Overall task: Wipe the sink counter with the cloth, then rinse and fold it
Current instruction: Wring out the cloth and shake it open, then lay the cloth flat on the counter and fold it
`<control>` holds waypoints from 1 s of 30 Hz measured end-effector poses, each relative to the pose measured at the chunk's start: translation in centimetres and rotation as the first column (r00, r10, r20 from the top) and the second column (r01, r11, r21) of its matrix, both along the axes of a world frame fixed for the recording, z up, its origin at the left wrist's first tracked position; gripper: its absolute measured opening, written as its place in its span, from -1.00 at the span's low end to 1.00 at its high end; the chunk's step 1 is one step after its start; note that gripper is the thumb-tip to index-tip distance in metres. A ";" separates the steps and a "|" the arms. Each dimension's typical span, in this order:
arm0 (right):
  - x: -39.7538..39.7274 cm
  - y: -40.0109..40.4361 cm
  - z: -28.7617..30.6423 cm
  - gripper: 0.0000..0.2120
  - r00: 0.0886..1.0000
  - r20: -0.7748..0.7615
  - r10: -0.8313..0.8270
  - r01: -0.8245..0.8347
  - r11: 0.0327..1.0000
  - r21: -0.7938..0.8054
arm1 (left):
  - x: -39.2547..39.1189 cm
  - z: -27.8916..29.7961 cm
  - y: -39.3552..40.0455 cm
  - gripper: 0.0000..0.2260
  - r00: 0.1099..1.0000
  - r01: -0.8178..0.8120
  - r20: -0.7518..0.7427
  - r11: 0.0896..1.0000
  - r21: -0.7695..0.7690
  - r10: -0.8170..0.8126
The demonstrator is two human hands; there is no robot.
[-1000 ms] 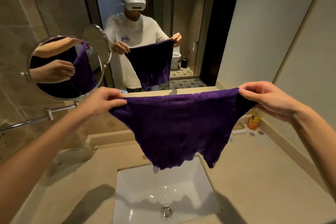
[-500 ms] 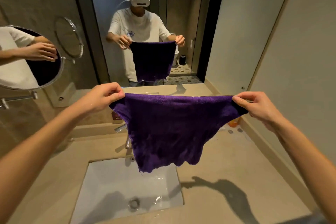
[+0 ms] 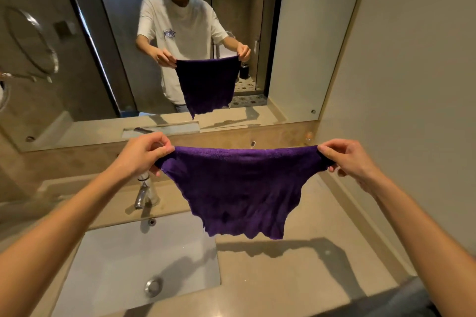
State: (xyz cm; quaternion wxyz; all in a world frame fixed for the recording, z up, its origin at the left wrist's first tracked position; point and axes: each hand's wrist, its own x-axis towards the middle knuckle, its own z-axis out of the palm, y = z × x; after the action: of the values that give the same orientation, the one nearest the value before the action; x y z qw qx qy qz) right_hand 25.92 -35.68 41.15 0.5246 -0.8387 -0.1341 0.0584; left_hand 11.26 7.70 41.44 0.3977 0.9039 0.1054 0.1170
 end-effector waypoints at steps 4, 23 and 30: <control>3.1 -1.3 -1.2 -0.84 0.989 -0.145 -0.004 0.016 0.996 0.087 | 2.8 -1.1 -1.3 -0.93 1.000 0.021 -0.008 0.997 -0.079 -0.021; 14.1 -2.4 -8.6 -0.85 0.993 0.044 0.112 -0.111 0.993 -0.034 | 9.4 -10.2 -5.0 -0.90 0.955 -0.151 0.286 0.956 0.251 0.076; 10.5 -7.6 -19.9 -0.72 0.951 -0.120 0.285 -0.309 0.902 -0.303 | 1.8 -24.4 -9.3 -0.59 0.994 0.069 -0.087 0.995 0.072 -0.062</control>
State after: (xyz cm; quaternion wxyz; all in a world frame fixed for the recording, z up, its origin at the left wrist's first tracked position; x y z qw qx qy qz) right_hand 36.41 -43.29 21.23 0.3721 -0.8791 -0.2301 0.1889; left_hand 13.02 -1.61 17.07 0.3623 0.9253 0.0880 0.0693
